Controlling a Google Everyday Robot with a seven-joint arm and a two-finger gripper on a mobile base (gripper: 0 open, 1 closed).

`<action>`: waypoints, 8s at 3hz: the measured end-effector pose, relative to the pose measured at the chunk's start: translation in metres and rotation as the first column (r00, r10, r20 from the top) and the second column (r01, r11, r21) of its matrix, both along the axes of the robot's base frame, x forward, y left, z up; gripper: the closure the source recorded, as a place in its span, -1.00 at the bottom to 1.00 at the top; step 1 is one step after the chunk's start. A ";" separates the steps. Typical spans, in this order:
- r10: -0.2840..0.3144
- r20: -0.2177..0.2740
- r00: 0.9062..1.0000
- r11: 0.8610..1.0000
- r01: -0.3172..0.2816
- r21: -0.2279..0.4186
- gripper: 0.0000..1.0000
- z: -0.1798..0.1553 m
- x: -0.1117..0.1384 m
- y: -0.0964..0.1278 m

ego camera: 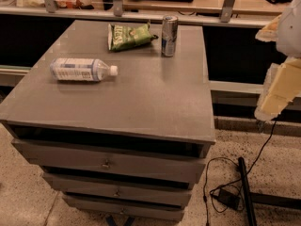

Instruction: Knock redbull can over

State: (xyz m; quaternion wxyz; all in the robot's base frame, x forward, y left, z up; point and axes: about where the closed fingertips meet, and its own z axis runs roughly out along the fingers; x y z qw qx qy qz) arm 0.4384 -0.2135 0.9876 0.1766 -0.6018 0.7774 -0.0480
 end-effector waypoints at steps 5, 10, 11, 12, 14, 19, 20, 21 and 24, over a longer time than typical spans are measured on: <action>-0.291 0.200 0.935 0.701 0.067 0.710 -1.00 -0.069 0.163 -0.013; -0.461 0.202 0.864 0.502 0.066 0.863 -1.00 -0.083 0.285 0.045; -0.413 0.188 0.891 0.477 0.036 0.878 -1.00 -0.091 0.308 0.080; -0.363 0.177 0.915 0.455 0.008 0.891 -1.00 -0.098 0.327 0.111; -0.325 0.180 0.928 0.418 -0.029 0.908 -0.30 -0.109 0.354 0.134; 0.358 0.284 0.890 0.847 -0.437 0.302 1.00 -0.020 0.230 0.133; 0.539 0.282 0.794 0.789 -0.593 0.159 1.00 -0.030 0.208 0.131; 0.699 0.226 0.679 0.691 -0.722 0.031 1.00 -0.051 0.193 0.129; 0.848 0.196 0.492 0.529 -0.780 -0.334 1.00 -0.104 0.212 0.147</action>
Offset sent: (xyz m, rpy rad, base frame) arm 0.0769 0.0017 -0.0204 0.5554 -0.1543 -0.1850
